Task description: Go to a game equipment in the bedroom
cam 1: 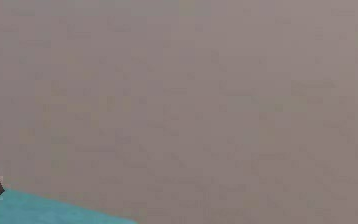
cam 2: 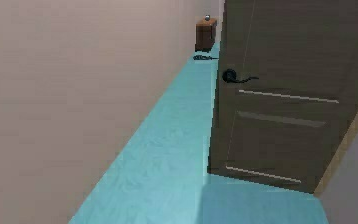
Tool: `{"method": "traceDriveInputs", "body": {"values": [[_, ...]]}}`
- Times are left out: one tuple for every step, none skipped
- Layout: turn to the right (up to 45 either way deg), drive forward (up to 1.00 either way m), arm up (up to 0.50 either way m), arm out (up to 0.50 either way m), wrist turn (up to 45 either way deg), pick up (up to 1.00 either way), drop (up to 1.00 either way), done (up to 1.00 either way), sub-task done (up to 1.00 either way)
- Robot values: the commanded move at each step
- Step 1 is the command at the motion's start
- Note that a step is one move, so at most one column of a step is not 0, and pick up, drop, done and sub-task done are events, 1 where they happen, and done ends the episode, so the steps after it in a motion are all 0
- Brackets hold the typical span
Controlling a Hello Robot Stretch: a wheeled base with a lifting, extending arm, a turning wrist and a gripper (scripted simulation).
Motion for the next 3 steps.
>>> {"method": "traceDriveInputs", "body": {"values": [[21.0,0.00,0.00,0.00,0.0,0.00,0.00,0.00,0.00],[0.0,0.10,0.00,0.00,0.0,0.00,0.00,0.00,0.00],[-45.0,0.00,0.00,0.00,0.0,0.00,0.00,0.00,0.00]]}}
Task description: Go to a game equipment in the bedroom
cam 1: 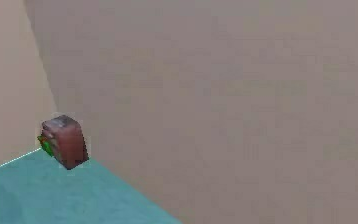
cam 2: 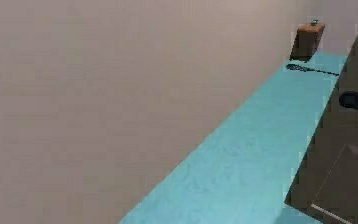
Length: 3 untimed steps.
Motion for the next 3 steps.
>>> {"method": "traceDriveInputs", "body": {"values": [[-45.0,0.00,0.00,0.00,0.0,0.00,0.00,0.00,0.00],[-45.0,0.00,0.00,0.00,0.0,0.00,0.00,0.00,0.00],[0.0,0.00,0.00,0.00,0.0,0.00,0.00,1.00,0.00]]}}
